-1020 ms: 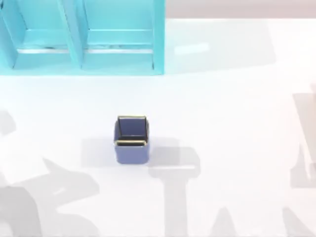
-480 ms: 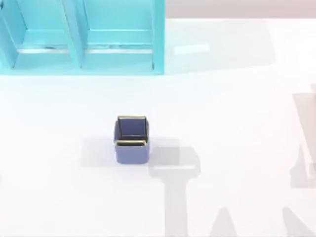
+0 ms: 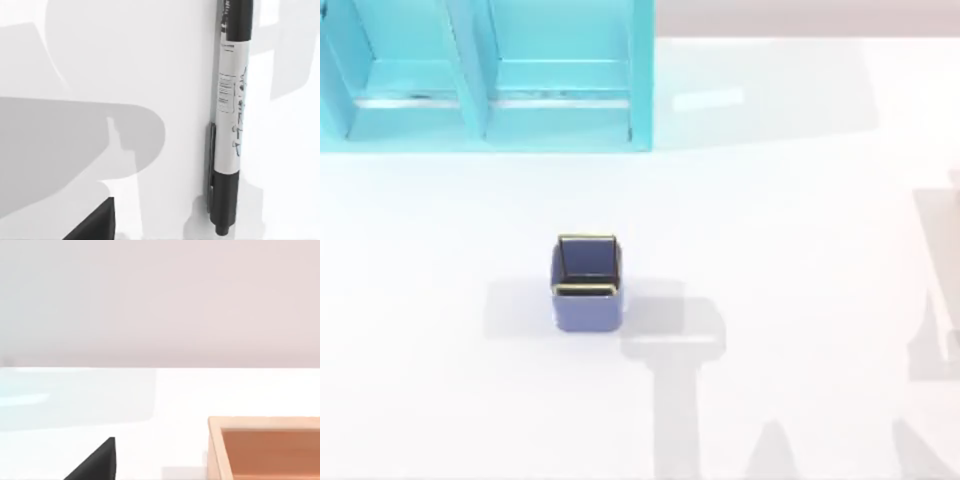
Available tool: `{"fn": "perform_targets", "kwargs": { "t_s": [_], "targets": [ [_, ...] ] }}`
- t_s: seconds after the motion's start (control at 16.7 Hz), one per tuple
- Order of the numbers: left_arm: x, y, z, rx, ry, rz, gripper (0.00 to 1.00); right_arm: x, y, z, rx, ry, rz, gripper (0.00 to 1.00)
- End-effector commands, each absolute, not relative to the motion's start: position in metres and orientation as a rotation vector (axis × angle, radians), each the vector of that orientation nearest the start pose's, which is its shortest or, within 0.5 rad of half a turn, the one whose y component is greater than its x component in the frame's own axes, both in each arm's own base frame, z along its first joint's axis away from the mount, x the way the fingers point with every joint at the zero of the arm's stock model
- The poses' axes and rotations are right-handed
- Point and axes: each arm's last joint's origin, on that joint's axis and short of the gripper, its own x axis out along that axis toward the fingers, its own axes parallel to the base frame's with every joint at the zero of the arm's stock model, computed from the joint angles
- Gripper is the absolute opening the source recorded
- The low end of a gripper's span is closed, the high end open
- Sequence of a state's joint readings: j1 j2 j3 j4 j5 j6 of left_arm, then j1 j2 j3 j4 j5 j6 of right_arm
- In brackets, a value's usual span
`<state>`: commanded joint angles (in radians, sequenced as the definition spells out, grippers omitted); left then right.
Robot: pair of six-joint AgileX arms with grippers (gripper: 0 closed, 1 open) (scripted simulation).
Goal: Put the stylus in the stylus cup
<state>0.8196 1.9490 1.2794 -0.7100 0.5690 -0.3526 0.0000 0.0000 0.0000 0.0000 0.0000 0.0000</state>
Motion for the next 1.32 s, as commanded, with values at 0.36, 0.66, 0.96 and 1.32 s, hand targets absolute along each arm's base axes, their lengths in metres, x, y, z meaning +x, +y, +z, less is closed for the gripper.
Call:
{"fn": "perform_targets", "kwargs": {
  "t_s": [0.36,0.66,0.96,1.32],
  "targets": [
    [0.288,0.255,0.108,-1.210,1.033,0.416,1.00,0.106,-0.001,0.160,0.000,0.000,0.000,1.00],
    [0.312,0.239,0.066,-1.210,1.035,0.415,1.00,0.106,-0.001,0.160,0.000,0.000,0.000,1.00],
    [0.313,0.238,0.065,-1.211,1.036,0.416,0.92,0.106,-0.001,0.160,0.000,0.000,0.000,1.00],
    [0.313,0.238,0.065,-1.211,1.036,0.416,0.47,0.106,-0.001,0.160,0.000,0.000,0.000,1.00]
  ]
}}
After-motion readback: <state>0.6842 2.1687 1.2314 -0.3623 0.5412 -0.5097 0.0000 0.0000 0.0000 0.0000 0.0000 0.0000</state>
